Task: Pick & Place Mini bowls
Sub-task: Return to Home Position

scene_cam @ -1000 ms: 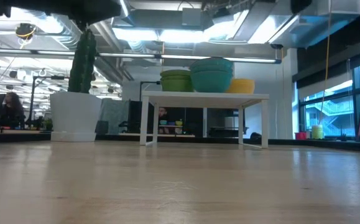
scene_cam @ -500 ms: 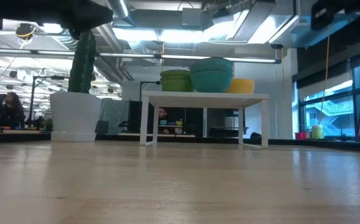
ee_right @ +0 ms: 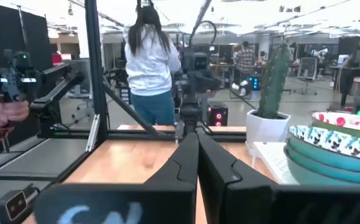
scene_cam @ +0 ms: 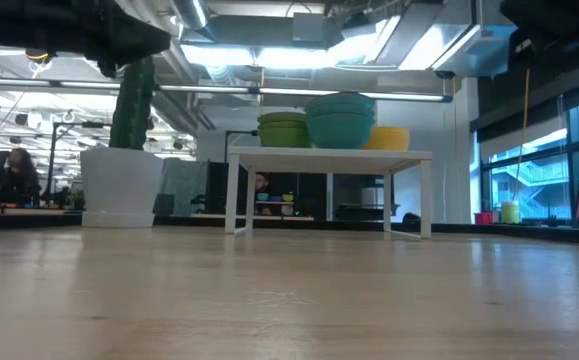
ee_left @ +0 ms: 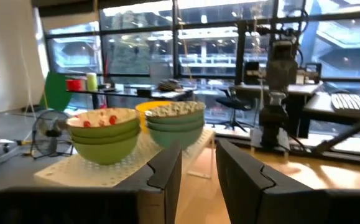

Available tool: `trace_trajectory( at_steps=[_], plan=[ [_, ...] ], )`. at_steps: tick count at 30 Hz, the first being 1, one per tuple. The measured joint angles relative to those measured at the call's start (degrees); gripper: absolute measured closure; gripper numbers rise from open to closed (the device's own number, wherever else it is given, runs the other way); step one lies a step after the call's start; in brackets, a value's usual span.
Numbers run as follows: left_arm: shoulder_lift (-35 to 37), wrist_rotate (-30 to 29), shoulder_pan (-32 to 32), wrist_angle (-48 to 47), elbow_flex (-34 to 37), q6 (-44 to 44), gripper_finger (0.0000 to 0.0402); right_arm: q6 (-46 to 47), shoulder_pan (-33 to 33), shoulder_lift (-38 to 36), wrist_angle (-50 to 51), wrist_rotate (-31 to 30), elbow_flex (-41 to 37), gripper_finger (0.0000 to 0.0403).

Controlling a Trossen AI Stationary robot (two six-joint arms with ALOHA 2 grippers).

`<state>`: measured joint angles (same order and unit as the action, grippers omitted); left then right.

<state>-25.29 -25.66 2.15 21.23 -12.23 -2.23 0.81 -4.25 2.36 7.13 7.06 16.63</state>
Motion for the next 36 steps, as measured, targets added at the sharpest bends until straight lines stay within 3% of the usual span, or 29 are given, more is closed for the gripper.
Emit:
trace_trajectory(
  at_steps=[5,12,20,25,32,36],
  plan=[
    [3.4,0.1,0.0,-1.3,0.0,-1.5,0.0316,0.2,0.0,0.1,-1.8,-0.4,-1.9,0.0397],
    [5.7,0.1,0.0,-2.1,0.0,-2.9,0.0334,0.4,0.0,0.1,-14.6,0.5,-9.8,0.0397],
    [5.6,0.6,0.1,-4.8,0.0,1.8,0.0352,-0.3,0.0,0.1,-14.7,3.1,-9.9,0.0397],
    [5.6,4.5,0.8,-5.1,0.0,2.1,0.0365,-0.8,0.0,0.1,-14.8,3.6,-10.8,0.0397],
    [5.6,3.9,2.4,-6.0,0.0,1.0,0.0382,0.3,0.0,0.1,-16.8,-0.5,-15.9,0.0397],
    [5.6,4.9,2.7,1.4,4.3,-0.7,0.0389,0.3,0.0,0.1,-17.1,-0.4,-15.0,0.0397]
  ],
)
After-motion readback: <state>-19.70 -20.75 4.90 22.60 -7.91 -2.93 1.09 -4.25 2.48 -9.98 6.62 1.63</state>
